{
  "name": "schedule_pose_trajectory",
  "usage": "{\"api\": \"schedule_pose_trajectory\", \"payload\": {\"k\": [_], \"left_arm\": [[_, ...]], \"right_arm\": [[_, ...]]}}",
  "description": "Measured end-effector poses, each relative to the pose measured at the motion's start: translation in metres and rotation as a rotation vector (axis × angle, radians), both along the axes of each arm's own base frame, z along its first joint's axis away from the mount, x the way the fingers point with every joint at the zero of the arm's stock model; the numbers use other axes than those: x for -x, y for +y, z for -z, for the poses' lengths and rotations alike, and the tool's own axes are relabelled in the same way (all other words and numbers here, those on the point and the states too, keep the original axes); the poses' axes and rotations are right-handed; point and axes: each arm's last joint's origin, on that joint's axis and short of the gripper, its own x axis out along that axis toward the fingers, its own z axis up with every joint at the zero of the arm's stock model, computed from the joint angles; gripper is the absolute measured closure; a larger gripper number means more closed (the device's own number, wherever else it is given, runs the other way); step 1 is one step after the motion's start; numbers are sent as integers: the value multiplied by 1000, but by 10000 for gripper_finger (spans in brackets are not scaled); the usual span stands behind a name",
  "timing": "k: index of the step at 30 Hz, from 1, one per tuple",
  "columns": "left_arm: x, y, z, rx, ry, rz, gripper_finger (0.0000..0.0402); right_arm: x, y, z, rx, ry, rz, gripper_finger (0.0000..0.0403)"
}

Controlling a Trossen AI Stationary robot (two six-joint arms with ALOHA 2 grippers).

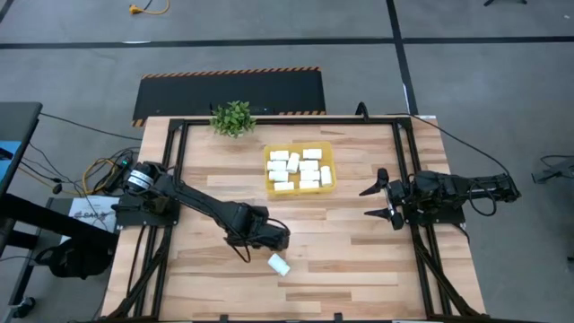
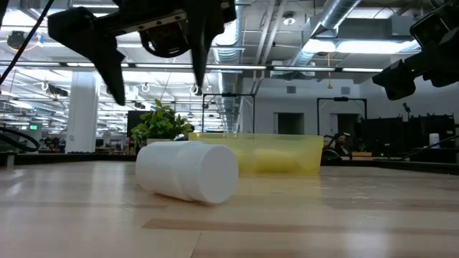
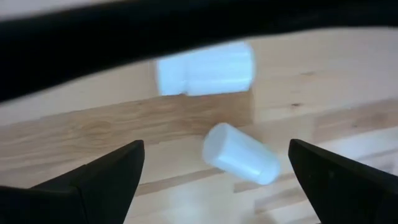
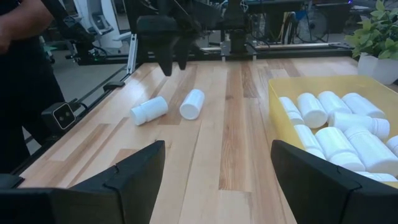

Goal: Pick and place pill bottles into a basket
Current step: Put the white pill bottle into the yellow bin

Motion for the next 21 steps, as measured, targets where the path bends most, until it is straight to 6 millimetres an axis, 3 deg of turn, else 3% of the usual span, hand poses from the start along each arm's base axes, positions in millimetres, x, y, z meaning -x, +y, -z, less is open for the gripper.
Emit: {"api": "schedule_pose_trajectory", "payload": {"k": [17,21], "left_arm": [[-1,8,0,-40,0,-50,16],[-7,7,16,-23,59,-84,16]], "right_arm": [[0,0,0,0,0,0,117],[0,0,0,0,0,0,117]]}}
